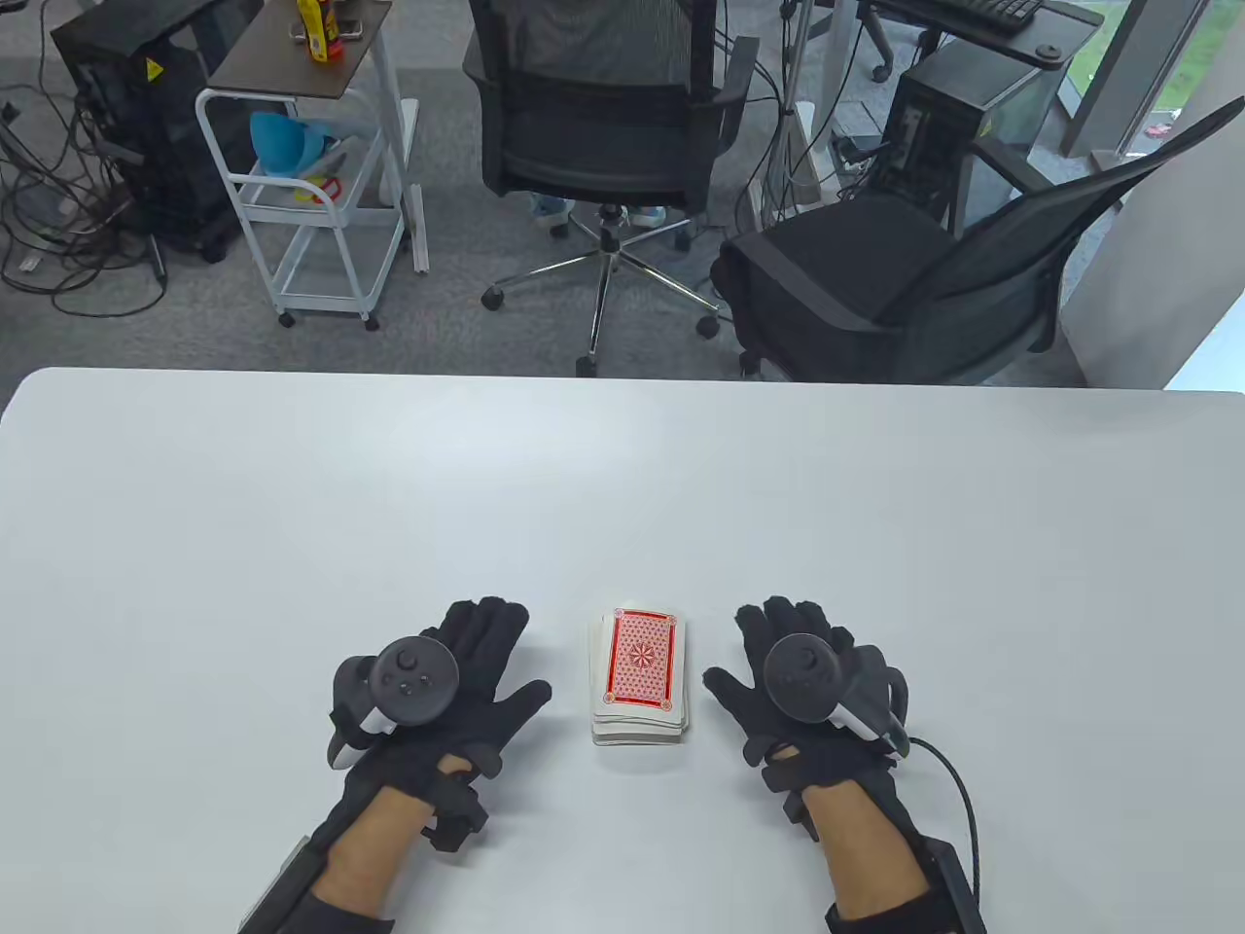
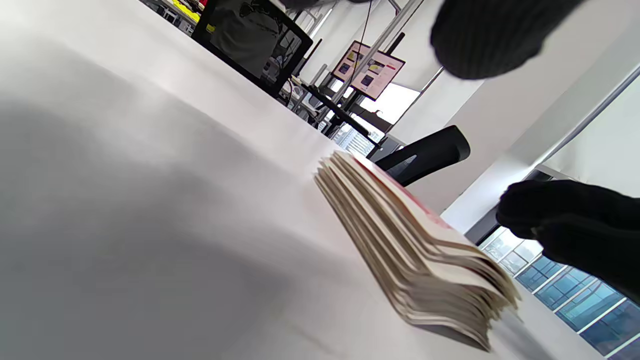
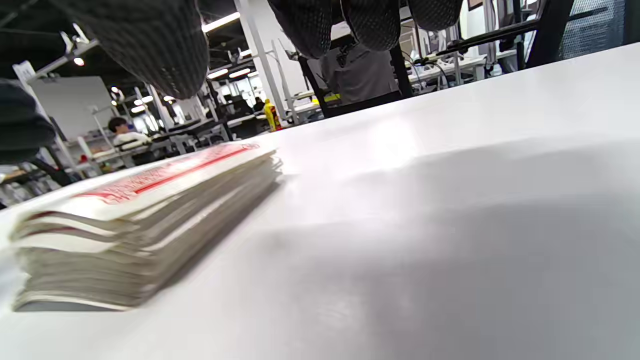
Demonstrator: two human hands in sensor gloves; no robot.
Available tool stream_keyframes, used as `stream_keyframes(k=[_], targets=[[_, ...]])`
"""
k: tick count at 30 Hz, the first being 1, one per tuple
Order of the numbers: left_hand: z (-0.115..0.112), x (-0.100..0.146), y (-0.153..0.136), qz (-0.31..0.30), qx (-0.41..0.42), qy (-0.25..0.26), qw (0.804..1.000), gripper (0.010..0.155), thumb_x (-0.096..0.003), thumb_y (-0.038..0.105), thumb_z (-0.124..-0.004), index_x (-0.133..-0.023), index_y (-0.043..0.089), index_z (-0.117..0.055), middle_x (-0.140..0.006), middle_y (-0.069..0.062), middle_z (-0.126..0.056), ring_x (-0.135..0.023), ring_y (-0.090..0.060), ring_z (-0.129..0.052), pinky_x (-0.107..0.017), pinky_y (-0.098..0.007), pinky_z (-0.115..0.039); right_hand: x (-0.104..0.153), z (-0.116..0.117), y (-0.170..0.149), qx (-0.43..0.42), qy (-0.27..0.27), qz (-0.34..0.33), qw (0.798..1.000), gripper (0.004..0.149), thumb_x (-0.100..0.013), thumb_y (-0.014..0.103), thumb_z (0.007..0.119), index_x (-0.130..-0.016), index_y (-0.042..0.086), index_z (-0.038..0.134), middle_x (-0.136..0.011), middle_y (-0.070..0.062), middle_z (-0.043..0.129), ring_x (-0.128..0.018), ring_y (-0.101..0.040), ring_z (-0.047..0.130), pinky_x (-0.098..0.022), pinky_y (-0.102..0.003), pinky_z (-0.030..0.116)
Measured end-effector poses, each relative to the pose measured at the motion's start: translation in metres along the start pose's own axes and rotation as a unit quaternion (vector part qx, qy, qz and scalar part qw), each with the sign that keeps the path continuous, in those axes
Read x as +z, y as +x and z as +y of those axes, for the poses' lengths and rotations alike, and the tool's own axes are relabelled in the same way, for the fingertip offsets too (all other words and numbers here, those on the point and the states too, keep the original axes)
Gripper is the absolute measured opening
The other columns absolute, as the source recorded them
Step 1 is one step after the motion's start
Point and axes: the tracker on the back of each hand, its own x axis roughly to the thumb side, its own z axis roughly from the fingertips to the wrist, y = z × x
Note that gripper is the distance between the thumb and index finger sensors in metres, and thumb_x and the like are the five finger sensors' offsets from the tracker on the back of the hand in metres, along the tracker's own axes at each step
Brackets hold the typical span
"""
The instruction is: Playing card suit sorting
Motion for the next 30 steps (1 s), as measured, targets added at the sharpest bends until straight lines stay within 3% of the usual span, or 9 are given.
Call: stream_keyframes(k=[14, 18, 20, 23, 25, 28, 30], targets=[[-0.006, -0.002, 0.008, -0.003, 0.015, -0.027, 1.000, 0.085, -0.0516, 0.068, -0.075, -0.113, 0.031, -0.029, -0.122, 0.002, -0.029, -0.112, -0.031, -0.023, -0.078, -0.058, -0.023, 0.001, 0.002, 0.005, 0.000, 0.005, -0.013, 1.000, 0.079, -0.057, 0.056, 0.080, -0.114, 0.015, 0.044, -0.119, -0.025, 0.034, -0.107, -0.056, 0.025, -0.068, -0.077, 0.028], [-0.007, -0.003, 0.015, -0.002, 0.028, -0.051, 0.998, 0.085, -0.0524, 0.067, -0.074, -0.113, 0.032, -0.027, -0.122, 0.001, -0.032, -0.112, -0.031, -0.026, -0.078, -0.059, -0.024, 0.003, -0.008, 0.016, 0.055, -0.015, -0.022, 0.998, 0.078, -0.058, 0.058, 0.076, -0.115, 0.016, 0.042, -0.119, -0.025, 0.033, -0.107, -0.055, 0.024, -0.068, -0.077, 0.027], [-0.005, -0.002, 0.019, -0.002, 0.048, -0.080, 0.996, 0.084, -0.0540, 0.066, -0.072, -0.114, 0.032, -0.025, -0.122, 0.000, -0.032, -0.113, -0.032, -0.025, -0.079, -0.059, -0.025, 0.005, -0.014, 0.021, 0.062, -0.030, -0.032, 0.997, 0.077, -0.058, 0.058, 0.075, -0.115, 0.016, 0.043, -0.119, -0.025, 0.034, -0.107, -0.055, 0.025, -0.068, -0.077, 0.028], [-0.001, -0.006, 0.027, -0.009, 0.107, -0.074, 0.991, 0.082, -0.0540, 0.065, -0.073, -0.114, 0.031, -0.028, -0.122, 0.000, -0.035, -0.112, -0.033, -0.029, -0.079, -0.059, -0.028, 0.000, -0.017, 0.033, 0.044, -0.019, -0.037, 0.998, 0.077, -0.059, 0.057, 0.074, -0.115, 0.016, 0.043, -0.119, -0.025, 0.034, -0.107, -0.056, 0.025, -0.068, -0.077, 0.028], [-0.002, -0.013, 0.031, 0.003, 0.155, -0.101, 0.983, 0.082, -0.0548, 0.067, -0.071, -0.114, 0.031, -0.027, -0.122, -0.002, -0.035, -0.111, -0.040, -0.033, -0.078, -0.060, -0.033, -0.006, -0.015, 0.043, 0.058, -0.007, -0.035, 0.998, 0.077, -0.059, 0.057, 0.073, -0.115, 0.016, 0.041, -0.119, -0.026, 0.035, -0.107, -0.055, 0.027, -0.068, -0.077, 0.028], [-0.014, -0.029, 0.034, 0.054, 0.259, -0.184, 0.947, 0.085, -0.0554, 0.068, -0.070, -0.114, 0.032, -0.018, -0.122, -0.006, -0.026, -0.109, -0.048, -0.029, -0.077, -0.063, -0.033, -0.021, -0.005, 0.062, 0.094, 0.032, -0.004, 0.995, 0.079, -0.059, 0.060, 0.070, -0.116, 0.016, 0.038, -0.117, -0.031, 0.041, -0.105, -0.059, 0.035, -0.068, -0.075, 0.034], [-0.021, -0.037, 0.035, 0.077, 0.298, -0.216, 0.927, 0.088, -0.0565, 0.071, -0.066, -0.112, 0.033, -0.010, -0.121, -0.008, -0.018, -0.106, -0.053, -0.026, -0.076, -0.065, -0.035, -0.026, 0.004, 0.066, 0.064, 0.074, 0.025, 0.995, 0.081, -0.059, 0.061, 0.067, -0.116, 0.015, 0.034, -0.115, -0.034, 0.046, -0.103, -0.061, 0.041, -0.068, -0.074, 0.038]])
